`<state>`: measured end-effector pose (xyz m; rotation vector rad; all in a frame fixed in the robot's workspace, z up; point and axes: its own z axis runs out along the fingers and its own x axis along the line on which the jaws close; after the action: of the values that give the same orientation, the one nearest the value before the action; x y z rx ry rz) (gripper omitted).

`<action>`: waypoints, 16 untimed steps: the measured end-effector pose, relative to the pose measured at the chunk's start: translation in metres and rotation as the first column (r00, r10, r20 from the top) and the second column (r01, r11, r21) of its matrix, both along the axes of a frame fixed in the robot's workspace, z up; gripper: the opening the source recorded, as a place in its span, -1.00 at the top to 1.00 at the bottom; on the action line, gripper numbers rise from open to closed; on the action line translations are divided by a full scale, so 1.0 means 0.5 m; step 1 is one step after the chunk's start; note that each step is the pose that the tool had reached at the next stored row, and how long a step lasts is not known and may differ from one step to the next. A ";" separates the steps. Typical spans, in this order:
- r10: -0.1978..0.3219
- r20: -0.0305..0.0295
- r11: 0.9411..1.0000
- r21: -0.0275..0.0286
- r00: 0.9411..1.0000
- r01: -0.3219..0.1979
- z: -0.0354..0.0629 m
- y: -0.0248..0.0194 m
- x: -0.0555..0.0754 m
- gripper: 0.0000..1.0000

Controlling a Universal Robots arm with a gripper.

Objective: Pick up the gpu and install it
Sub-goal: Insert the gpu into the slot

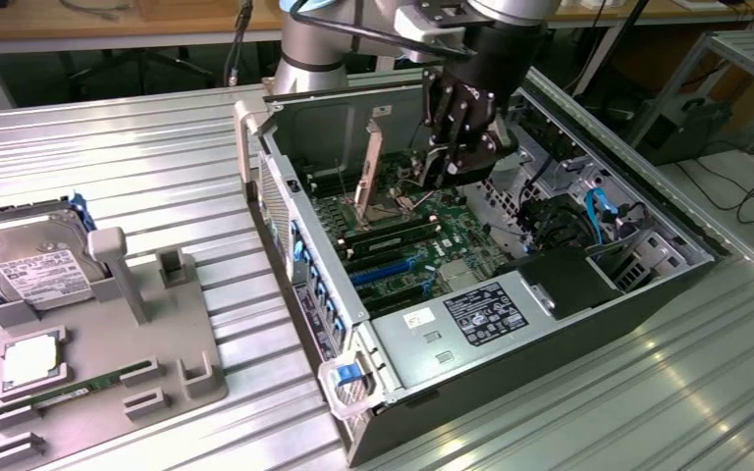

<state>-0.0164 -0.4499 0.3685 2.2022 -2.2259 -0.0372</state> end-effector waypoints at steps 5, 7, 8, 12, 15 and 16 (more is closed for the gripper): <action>-0.002 0.002 1.000 0.000 1.000 0.002 -0.010 0.0020 -0.010 0.44; -0.002 0.002 1.000 0.000 1.000 0.002 -0.010 0.0023 -0.012 0.44; -0.002 0.004 1.000 0.000 1.000 0.002 -0.011 0.0027 -0.012 0.44; -0.001 0.016 1.000 0.000 1.000 0.001 -0.017 0.0057 -0.017 0.44; -0.001 0.017 1.000 0.000 1.000 0.001 -0.027 0.0075 -0.020 0.44; 0.001 0.018 1.000 0.000 1.000 -0.001 -0.028 0.0079 -0.020 0.44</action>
<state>-0.0264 -0.4460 0.3545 2.2127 -2.2343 -0.0173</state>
